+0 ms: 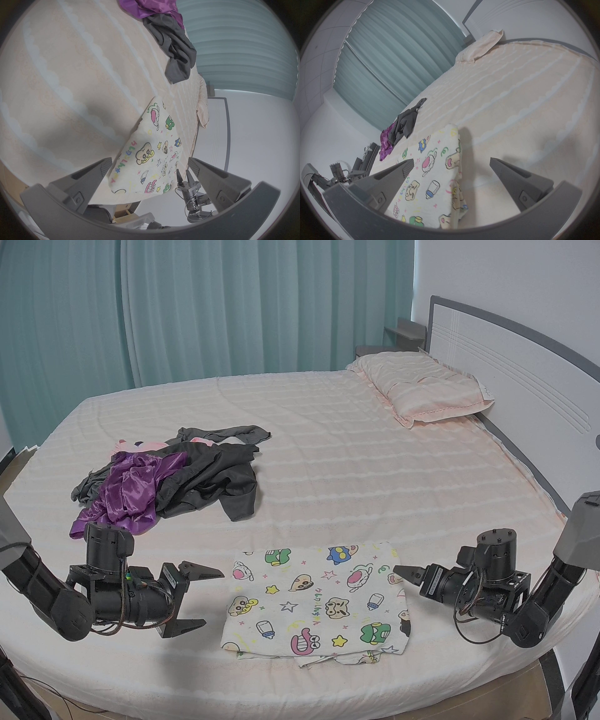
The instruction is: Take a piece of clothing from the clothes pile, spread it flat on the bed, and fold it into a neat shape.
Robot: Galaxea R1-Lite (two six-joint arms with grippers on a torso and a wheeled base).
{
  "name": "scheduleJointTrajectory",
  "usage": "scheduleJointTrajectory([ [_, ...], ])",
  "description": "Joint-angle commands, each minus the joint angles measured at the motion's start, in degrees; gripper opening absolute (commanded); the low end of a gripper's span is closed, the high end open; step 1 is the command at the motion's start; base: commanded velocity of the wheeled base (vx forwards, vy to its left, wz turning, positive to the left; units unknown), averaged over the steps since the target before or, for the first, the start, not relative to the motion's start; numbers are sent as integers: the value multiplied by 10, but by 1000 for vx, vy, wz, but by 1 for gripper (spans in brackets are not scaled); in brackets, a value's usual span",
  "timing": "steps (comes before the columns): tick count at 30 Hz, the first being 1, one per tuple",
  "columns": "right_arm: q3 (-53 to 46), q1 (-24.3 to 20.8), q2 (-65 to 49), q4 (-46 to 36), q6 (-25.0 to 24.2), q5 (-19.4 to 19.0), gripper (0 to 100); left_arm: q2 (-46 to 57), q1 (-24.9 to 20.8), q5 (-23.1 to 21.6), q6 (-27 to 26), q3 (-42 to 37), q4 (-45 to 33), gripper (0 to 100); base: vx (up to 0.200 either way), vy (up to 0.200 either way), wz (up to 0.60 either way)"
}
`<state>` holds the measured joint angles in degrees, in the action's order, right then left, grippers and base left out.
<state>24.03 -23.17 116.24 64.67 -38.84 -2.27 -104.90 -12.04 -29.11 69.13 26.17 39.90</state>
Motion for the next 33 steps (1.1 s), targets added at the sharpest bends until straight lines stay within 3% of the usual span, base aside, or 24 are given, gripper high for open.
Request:
scheduleJointTrajectory([
  [1,7,-16,42,9,0,-20,100,-22,-12,18,-15,5,1,100,0,0,0],
  [6,9,-24,76,61,-3,-43,100,-43,-31,71,-55,13,1,100,0,0,0],
  [12,23,-30,108,78,-5,-84,100,-74,-43,85,-73,33,0,100,0,0,0],
  [22,50,-65,155,95,-6,-86,100,-138,-94,164,-91,76,1,100,0,0,0],
  [30,58,-83,165,95,-8,-86,100,-145,-104,167,-91,83,1,100,0,0,0],
  [31,58,-83,165,95,-8,-86,0,-145,-104,167,-91,83,1,100,0,0,0],
  [33,59,-86,173,96,-9,-86,0,-146,-110,170,-91,82,4,100,0,0,0],
])
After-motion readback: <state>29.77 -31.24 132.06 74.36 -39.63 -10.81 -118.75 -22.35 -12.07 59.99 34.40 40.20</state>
